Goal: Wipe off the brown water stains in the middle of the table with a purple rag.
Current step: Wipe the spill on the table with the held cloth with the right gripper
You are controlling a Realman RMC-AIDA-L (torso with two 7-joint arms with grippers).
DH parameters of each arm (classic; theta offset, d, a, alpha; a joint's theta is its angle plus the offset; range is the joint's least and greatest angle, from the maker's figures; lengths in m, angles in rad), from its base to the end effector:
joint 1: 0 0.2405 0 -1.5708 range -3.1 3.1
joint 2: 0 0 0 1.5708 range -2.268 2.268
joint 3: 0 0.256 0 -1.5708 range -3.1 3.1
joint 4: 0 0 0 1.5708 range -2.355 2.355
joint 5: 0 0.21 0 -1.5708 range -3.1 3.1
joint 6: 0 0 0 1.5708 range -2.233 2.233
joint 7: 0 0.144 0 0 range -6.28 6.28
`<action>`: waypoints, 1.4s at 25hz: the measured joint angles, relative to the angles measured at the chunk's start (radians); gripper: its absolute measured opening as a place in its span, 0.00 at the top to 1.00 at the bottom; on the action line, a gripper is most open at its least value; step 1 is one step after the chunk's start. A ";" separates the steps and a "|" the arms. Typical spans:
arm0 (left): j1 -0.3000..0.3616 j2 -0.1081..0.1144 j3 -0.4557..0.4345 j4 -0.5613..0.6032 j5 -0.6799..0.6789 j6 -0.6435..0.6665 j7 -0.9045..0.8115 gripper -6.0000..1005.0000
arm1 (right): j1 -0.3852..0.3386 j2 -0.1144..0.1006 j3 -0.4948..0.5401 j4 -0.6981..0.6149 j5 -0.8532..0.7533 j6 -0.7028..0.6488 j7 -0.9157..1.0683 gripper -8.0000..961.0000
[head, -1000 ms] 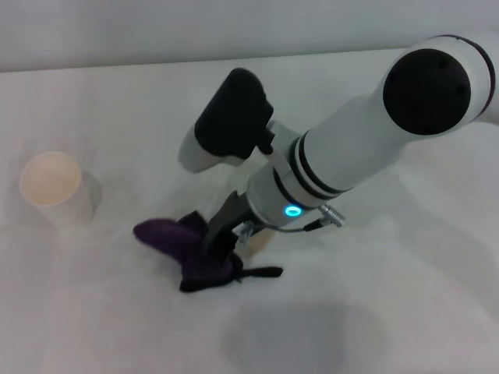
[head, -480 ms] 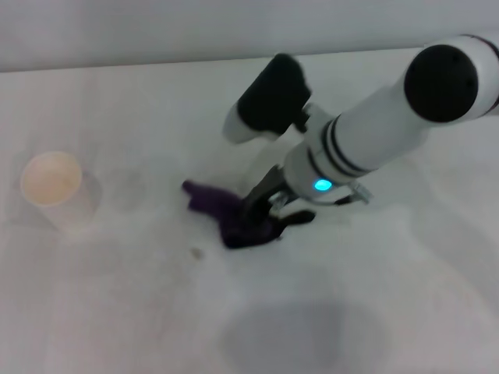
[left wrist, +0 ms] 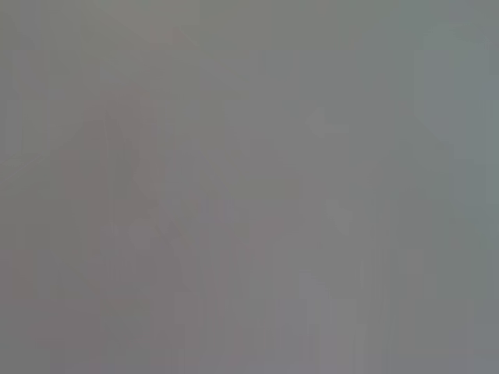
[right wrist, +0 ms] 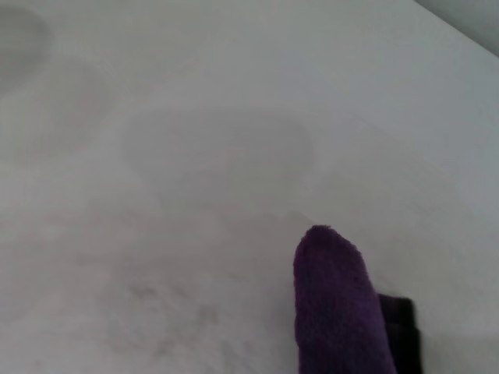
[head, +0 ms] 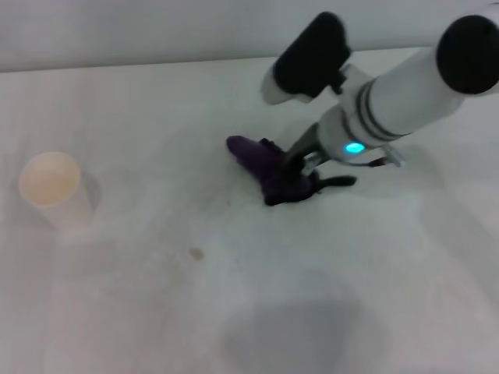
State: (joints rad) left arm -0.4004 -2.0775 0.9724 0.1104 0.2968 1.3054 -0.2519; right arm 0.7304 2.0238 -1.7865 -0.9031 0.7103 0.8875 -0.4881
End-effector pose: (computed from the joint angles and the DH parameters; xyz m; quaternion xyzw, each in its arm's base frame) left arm -0.3575 0.3192 0.0530 -0.6027 -0.2104 -0.3296 0.6956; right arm 0.1953 0.3951 -0.0815 -0.9197 0.2748 -0.1375 0.2445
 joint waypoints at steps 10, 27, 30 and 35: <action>-0.006 -0.001 0.000 -0.006 -0.001 0.000 -0.004 0.12 | 0.137 0.004 -0.328 -0.074 0.284 0.105 -0.006 0.88; -0.005 -0.002 0.001 -0.007 -0.001 -0.001 -0.011 0.12 | 0.113 -0.001 -0.175 0.078 0.253 -0.013 -0.044 0.88; -0.004 -0.003 0.000 -0.003 -0.001 -0.001 -0.027 0.12 | 0.085 -0.006 -0.111 0.091 0.210 -0.009 -0.037 0.88; -0.007 -0.002 0.000 -0.001 -0.001 0.000 -0.032 0.12 | -0.026 -0.013 0.112 0.030 0.146 0.071 -0.064 0.88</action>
State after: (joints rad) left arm -0.4070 -2.0796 0.9725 0.1090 0.2961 1.3051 -0.2838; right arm 0.7042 2.0108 -1.6746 -0.8733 0.8564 0.9587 -0.5516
